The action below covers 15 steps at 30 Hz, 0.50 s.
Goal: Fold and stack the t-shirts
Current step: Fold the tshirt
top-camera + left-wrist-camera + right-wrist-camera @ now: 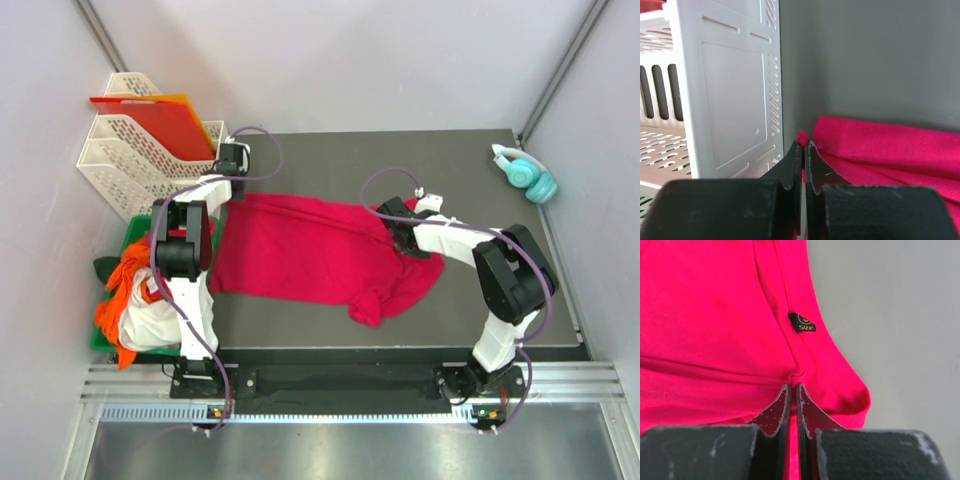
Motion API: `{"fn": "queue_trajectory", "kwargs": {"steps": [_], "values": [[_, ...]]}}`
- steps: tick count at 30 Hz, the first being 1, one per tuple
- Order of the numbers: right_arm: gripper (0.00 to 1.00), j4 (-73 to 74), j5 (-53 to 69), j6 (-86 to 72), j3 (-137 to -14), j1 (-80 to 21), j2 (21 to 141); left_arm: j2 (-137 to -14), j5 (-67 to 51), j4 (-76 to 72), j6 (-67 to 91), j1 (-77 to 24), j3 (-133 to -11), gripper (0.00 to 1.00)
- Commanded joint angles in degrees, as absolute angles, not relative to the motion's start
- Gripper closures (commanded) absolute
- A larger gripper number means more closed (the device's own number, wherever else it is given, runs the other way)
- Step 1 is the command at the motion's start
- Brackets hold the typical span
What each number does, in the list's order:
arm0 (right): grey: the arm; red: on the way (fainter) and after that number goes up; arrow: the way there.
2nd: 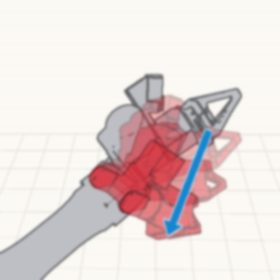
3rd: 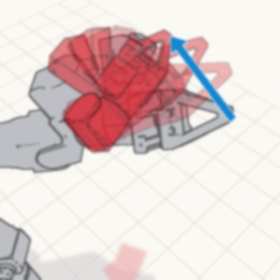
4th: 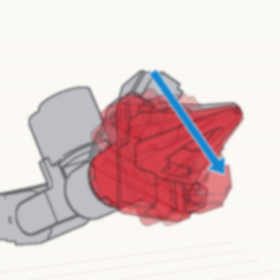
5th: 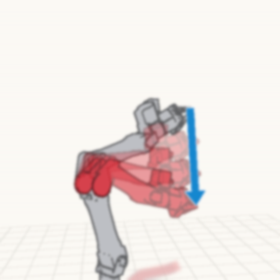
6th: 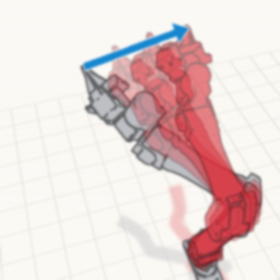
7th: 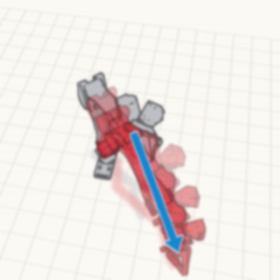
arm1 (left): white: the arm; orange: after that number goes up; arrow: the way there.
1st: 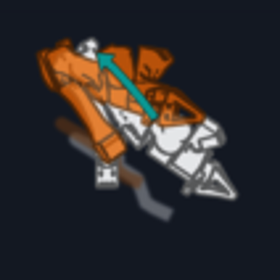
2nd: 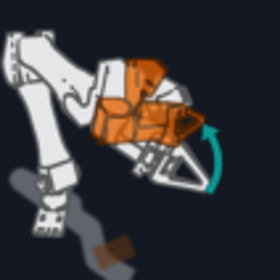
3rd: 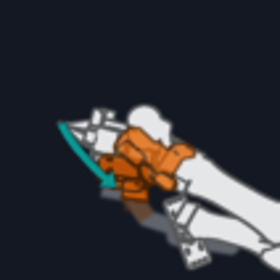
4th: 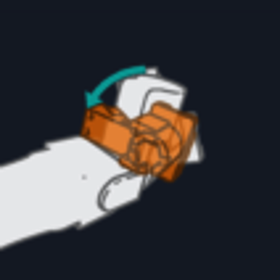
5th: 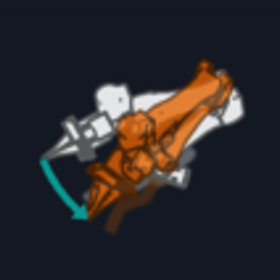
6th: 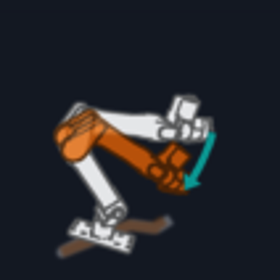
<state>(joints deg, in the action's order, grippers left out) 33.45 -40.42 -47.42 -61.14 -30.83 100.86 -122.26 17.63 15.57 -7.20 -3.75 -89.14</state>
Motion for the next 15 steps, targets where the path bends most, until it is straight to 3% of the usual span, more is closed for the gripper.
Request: {"fn": "queue_trajectory", "kwargs": {"steps": [1,15], "values": [[1.0,36.12,-40.69,-48.52,-60.21,-29.88,99.58,-119.97,18.11,16.61,-7.29,-3.25,-90.35,1.0],[1.0,35.95,-42.19,-48.34,-62.31,-29.88,97.03,-114.35,17.58,16.26,-5.19,-3.25,-94.12,1.0]]}}
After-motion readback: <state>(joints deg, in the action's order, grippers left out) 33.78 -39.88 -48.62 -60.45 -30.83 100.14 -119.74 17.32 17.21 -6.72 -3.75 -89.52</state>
